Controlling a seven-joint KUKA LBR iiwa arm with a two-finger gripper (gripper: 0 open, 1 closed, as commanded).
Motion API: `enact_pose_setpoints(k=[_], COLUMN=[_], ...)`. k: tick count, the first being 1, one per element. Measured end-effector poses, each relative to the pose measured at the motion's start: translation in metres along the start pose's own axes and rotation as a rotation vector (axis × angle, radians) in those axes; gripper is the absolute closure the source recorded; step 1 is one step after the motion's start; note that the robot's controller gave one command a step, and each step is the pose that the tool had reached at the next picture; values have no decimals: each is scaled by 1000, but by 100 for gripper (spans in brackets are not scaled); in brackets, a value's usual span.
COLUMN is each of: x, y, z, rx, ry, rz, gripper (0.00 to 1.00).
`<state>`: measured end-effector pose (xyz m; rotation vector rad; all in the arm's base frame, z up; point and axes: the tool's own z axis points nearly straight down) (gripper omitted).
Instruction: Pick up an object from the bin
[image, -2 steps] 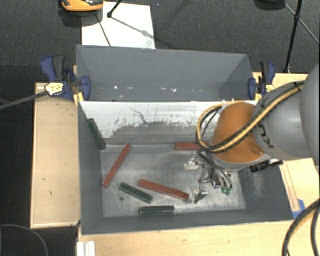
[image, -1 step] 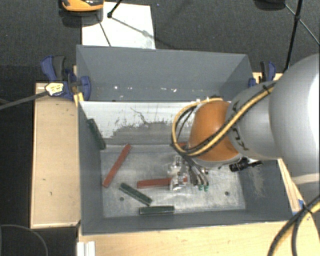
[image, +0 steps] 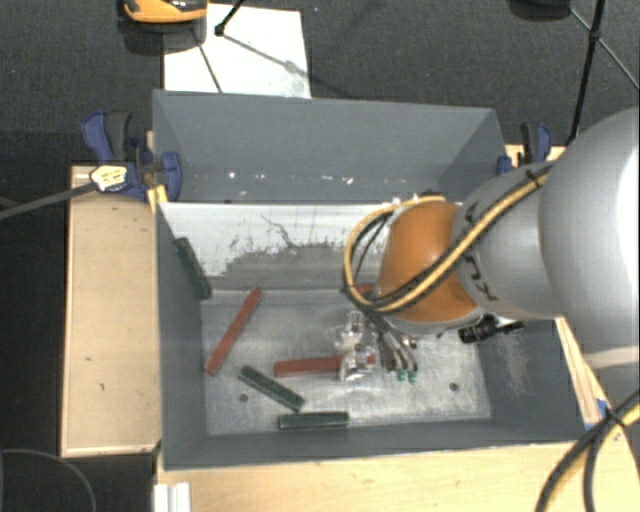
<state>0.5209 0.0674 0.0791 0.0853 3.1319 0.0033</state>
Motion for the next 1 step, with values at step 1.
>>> enact_pose_setpoints(k=[1], x=[-22], y=[-1], z=[-146], rx=[2], ry=[5], rz=[26], gripper=[100])
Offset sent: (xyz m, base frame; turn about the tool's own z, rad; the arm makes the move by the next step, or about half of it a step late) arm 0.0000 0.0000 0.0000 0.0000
